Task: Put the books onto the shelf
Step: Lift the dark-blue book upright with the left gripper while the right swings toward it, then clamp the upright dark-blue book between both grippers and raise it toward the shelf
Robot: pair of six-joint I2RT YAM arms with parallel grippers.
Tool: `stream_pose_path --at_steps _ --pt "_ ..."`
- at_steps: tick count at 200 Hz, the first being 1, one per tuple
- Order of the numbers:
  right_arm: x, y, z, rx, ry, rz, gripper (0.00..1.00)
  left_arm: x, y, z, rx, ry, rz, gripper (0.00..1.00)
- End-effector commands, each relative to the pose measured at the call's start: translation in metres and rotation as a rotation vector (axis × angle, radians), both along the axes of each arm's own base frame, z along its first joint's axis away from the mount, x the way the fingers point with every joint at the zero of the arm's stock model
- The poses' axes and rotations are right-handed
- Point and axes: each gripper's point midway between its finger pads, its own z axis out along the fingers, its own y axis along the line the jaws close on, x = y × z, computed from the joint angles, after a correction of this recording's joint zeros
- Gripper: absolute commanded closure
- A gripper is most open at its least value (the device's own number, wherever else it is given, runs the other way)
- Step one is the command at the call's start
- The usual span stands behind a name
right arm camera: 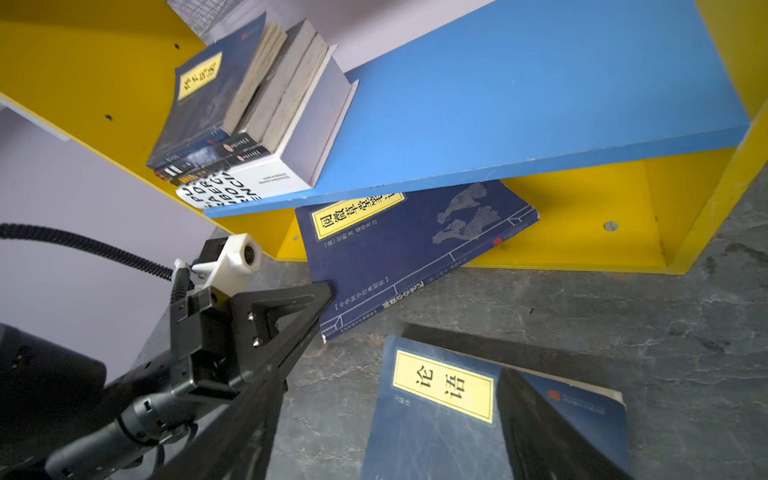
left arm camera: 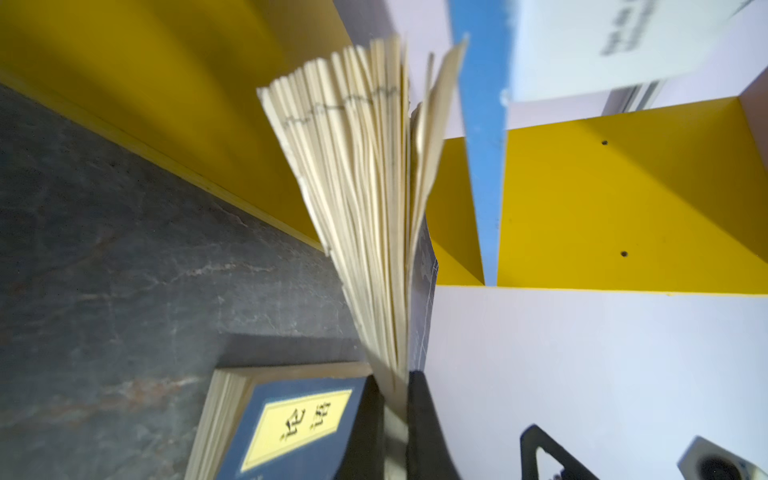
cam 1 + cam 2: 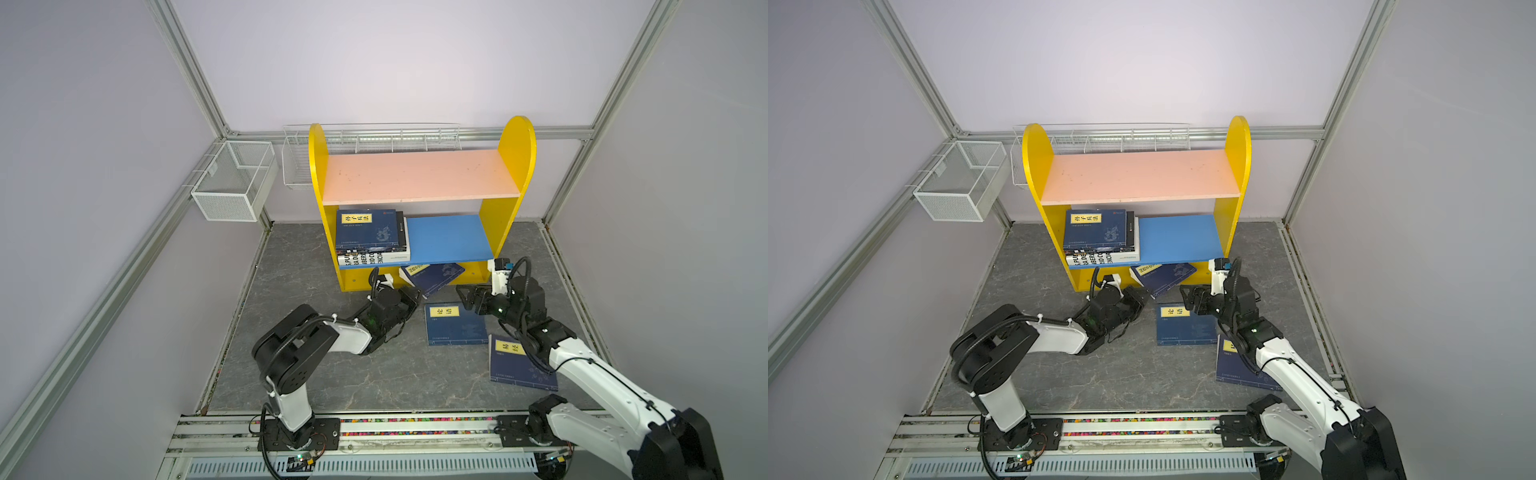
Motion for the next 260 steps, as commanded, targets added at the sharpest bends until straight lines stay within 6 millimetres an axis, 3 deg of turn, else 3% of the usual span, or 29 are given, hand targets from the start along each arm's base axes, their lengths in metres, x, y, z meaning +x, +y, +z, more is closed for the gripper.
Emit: stream_pose_path --at_steps 1,33,68,72,103,111,169,196,223,260 --pt "-0.005 0.0 0.017 -0.006 0.007 0.029 0.12 -0.025 0.017 0.0 0.056 0.036 -0.043 1.0" --pt "-0.012 0.005 0.043 0.039 0.004 0.078 0.02 -0.062 0.041 0.03 0.251 0.032 -0.178 1.0" --pt "-0.037 0.023 0.061 0.096 0.079 0.241 0.02 -0.095 0.094 0.106 0.417 -0.151 -0.228 1.0" --pt "-0.04 0.027 0.075 0.118 0.062 0.269 0.03 -0.098 0.101 0.115 0.425 -0.171 -0.223 1.0" --pt "-0.065 0.052 0.104 0.305 0.078 0.455 0.05 -0.121 0.139 0.172 0.466 -0.314 -0.232 1.0" --pt "-0.07 0.056 0.096 0.328 0.108 0.48 0.05 -0.126 0.141 0.183 0.466 -0.345 -0.255 1.0" --pt "-0.095 0.069 0.117 0.397 0.078 0.601 0.0 -0.149 0.119 0.231 0.421 -0.534 -0.444 1.0" --pt "-0.095 0.072 0.119 0.421 0.092 0.622 0.11 -0.156 0.114 0.249 0.391 -0.605 -0.482 1.0" --pt "-0.092 0.078 0.106 0.433 0.169 0.642 0.22 -0.162 0.112 0.263 0.356 -0.653 -0.506 1.0" --pt "-0.089 0.079 0.094 0.424 0.2 0.619 0.26 -0.167 0.114 0.27 0.345 -0.677 -0.508 1.0"
